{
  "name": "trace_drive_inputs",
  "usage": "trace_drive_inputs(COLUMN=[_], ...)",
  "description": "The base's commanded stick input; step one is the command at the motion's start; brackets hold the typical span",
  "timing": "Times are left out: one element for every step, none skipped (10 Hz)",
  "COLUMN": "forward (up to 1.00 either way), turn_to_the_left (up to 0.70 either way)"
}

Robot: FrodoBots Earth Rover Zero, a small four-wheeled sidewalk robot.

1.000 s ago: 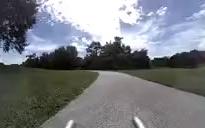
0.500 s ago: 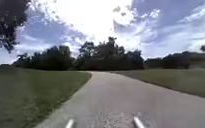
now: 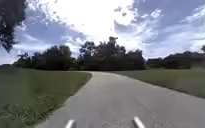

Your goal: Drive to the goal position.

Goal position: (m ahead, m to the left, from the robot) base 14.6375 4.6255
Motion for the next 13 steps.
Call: trace_drive_inputs(forward=[0.7, 0.7, 0.7, 0.7, 0.7, 0.7, 0.7, 0.7, 0.7, 0.7, 0.7, 0.7, 0.7], turn_to_the_left=[0.0, 0.0, 0.0, 0.0, 0.0, 0.0, 0.0, 0.0, 0.0, 0.0, 0.0, 0.0, 0.0])
